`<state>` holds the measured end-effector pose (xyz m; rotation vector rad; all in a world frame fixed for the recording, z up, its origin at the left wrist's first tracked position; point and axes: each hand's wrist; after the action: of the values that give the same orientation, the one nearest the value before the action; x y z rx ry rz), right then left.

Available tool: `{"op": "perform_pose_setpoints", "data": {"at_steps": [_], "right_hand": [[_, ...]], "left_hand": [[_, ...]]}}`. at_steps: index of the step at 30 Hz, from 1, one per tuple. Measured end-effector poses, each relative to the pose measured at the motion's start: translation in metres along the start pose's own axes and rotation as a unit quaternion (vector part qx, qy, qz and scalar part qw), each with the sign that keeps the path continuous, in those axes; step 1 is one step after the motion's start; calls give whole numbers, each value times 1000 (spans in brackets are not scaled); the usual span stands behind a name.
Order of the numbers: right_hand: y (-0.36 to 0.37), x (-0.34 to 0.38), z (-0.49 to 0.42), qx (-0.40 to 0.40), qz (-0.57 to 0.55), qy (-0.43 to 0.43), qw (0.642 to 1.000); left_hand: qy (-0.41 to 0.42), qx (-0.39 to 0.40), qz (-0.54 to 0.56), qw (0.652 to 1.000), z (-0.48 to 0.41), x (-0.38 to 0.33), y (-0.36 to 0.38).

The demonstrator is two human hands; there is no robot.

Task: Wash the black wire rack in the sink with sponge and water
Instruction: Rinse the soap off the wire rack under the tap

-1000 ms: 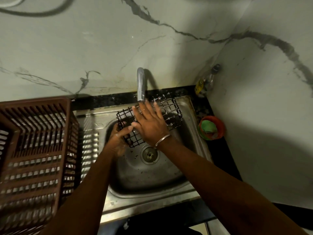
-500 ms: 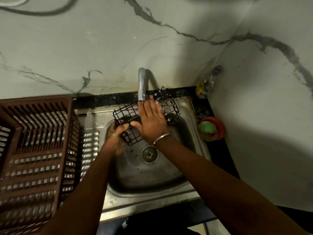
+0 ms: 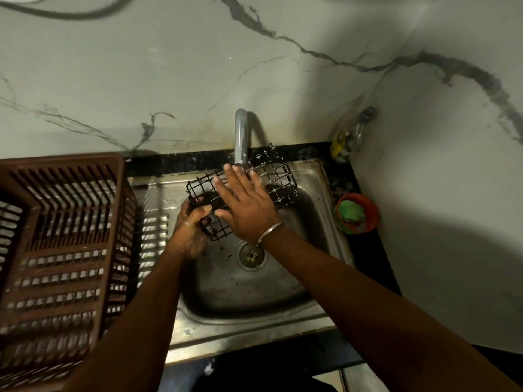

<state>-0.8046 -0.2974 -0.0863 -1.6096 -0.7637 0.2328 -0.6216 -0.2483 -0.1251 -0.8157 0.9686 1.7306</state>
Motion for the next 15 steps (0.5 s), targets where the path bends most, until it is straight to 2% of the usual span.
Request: {"op": "perform_pose_setpoints", "data": {"at_steps": [3,4,6,10,13,15], "right_hand": [[-5,-1,-4,-20,-37,75,996],[-5,-1,-5,-13,-34,70,997],[-3,3,-5,3,-13,7,1000],[-7,7,-7,-26,-35,58,997],[-3,8,-3,-5,-2,-4,1000],[-5,8,-1,-30,-27,55,998]], "left_hand": [[-3,-10,5,1000,2,1,-1],[-3,-12,5,1000,2,1,-1],[0,0,11,1000,3,0,-1],[6,-9,16,1000,3,-4,1],[2,-4,16,1000,-1,-2,2],[10,-12,10,1000,-1,-1,3]]}}
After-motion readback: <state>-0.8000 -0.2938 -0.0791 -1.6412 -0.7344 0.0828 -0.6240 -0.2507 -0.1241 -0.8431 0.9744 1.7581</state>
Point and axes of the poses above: each hand's wrist, its own z-axis away from the middle knuckle, its own y-axis out of the palm, x = y × z, and after that the axes turned 15 degrees about -z, right-handed
